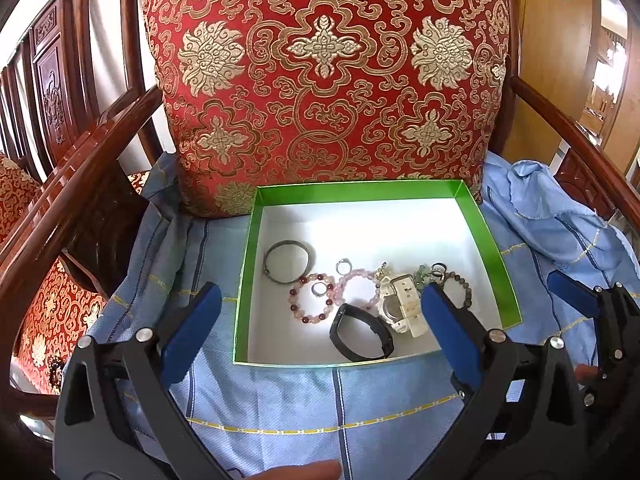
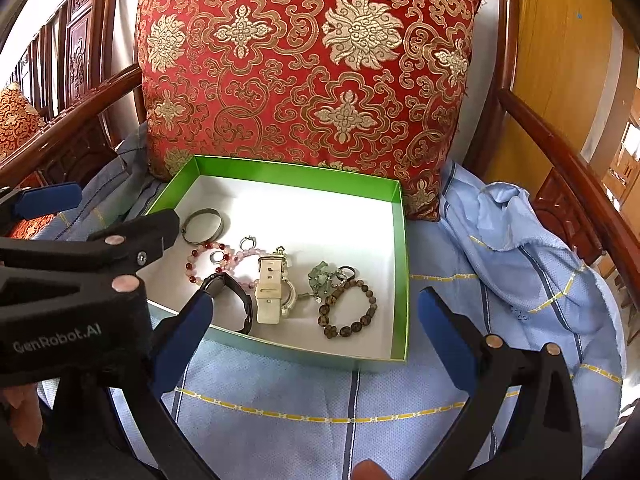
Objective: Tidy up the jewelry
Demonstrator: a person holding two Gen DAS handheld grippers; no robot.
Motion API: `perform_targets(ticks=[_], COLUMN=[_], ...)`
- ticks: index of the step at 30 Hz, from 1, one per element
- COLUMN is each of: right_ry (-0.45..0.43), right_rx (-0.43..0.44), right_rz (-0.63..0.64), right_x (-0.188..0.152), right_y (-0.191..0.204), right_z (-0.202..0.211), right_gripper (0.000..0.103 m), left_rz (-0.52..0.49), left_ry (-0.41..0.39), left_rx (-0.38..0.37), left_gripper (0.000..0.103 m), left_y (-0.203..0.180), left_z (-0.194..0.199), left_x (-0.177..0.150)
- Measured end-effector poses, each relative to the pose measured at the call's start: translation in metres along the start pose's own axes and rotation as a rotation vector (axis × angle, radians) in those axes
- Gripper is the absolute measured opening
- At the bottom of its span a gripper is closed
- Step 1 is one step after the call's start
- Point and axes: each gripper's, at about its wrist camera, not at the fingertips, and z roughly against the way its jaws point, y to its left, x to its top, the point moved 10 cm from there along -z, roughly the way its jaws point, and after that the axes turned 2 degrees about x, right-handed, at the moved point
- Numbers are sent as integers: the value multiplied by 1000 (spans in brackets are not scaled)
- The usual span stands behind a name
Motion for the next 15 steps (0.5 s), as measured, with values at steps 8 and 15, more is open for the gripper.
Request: perform_targets(ticks=[8,15], right_ry=[-2,-4], right_rx=[-2,-3], right_rz=[-1,0], right_x=[0,0], right_y=[1,2], right_z=[0,1], right_gripper=[100,100], left_rz=[-8,0], left_ry=[-1,2], left_rx=[6,7], left_gripper=[99,99], left_y=[-1,1], left_z=[0,0], left_x=[0,0])
